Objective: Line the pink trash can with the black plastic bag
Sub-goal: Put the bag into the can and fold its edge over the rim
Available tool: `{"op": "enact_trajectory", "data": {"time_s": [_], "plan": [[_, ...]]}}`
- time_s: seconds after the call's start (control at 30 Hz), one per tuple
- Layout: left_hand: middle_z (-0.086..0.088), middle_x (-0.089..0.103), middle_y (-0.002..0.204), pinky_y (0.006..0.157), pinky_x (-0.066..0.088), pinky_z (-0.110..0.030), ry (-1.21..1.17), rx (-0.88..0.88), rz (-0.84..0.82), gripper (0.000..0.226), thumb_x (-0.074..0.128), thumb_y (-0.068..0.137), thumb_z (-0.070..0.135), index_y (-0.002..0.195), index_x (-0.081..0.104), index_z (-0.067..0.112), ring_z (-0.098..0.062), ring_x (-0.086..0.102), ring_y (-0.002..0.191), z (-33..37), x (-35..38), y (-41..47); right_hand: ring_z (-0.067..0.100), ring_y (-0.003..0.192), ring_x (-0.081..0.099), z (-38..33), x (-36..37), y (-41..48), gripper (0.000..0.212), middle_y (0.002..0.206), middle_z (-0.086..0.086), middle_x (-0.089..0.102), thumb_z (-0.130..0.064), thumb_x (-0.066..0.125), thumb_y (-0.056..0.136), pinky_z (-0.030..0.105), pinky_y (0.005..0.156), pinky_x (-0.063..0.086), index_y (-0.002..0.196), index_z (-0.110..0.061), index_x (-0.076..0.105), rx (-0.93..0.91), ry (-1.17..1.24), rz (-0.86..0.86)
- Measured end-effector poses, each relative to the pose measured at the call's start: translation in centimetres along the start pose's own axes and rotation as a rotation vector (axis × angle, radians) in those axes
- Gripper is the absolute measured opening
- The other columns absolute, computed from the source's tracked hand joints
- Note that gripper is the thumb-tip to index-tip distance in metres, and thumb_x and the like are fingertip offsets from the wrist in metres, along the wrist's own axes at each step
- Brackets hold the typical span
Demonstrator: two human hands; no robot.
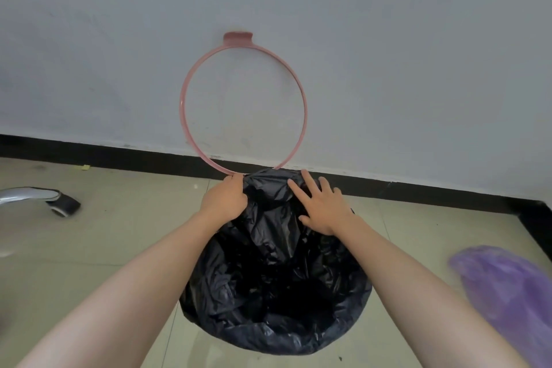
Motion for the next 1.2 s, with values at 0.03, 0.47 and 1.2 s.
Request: {"op": "enact_trajectory", "data": {"time_s": [0.03, 0.47, 1.2], "plan": [[-0.015, 0.051, 0.129, 0.087, 0.045, -0.041, -0.022, -0.003, 0.043, 0.043, 0.044, 0.089, 0.015, 0.131, 0.039, 0.009, -0.033, 0.052, 0.112, 0.0, -0.5, -0.3, 0.038, 0.142, 0.004, 0.0, -0.3, -0.1, 0.079, 0.157, 0.010, -0.016, -0.040, 0.046, 0.094, 0.055, 0.109, 0.025, 0.145, -0.030, -0.012, -0.009, 0.016, -0.010], [-0.005, -0.005, 0.159, 0.116, -0.007, -0.048, 1.364, 0.460, -0.645, 0.062, 0.032, 0.098, 0.040, 0.148, 0.001, 0.022, -0.025, -0.008, 0.145, 1.8, 10.5, -6.1, 0.032, 0.143, -0.012, -3.3, 7.1, -5.7, 0.060, 0.158, 0.007, -0.001, -0.060, 0.026, 0.093, 0.059, 0.114, -0.010, 0.146, -0.034, 0.012, -0.386, -0.663, -0.504], [-0.002, 0.071, 0.095, 0.115, 0.021, -0.049, 0.736, 0.695, -0.001, 0.028, 0.050, 0.089, 0.036, 0.092, 0.068, 0.015, -0.024, 0.060, 0.102, 6.2, 1.8, -7.6, 0.032, 0.133, 0.032, -3.1, 0.8, -6.5, 0.037, 0.137, 0.015, 0.048, -0.031, 0.038, 0.096, 0.047, 0.115, 0.012, 0.126, -0.015, 0.053, -0.182, 0.008, -0.046]]}}
Point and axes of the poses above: each hand's wrist, its own y-axis towards the middle knuckle, its own x-axis out of the palm, z = x × y, the point moved 6 cm from there along y, towards the middle knuckle
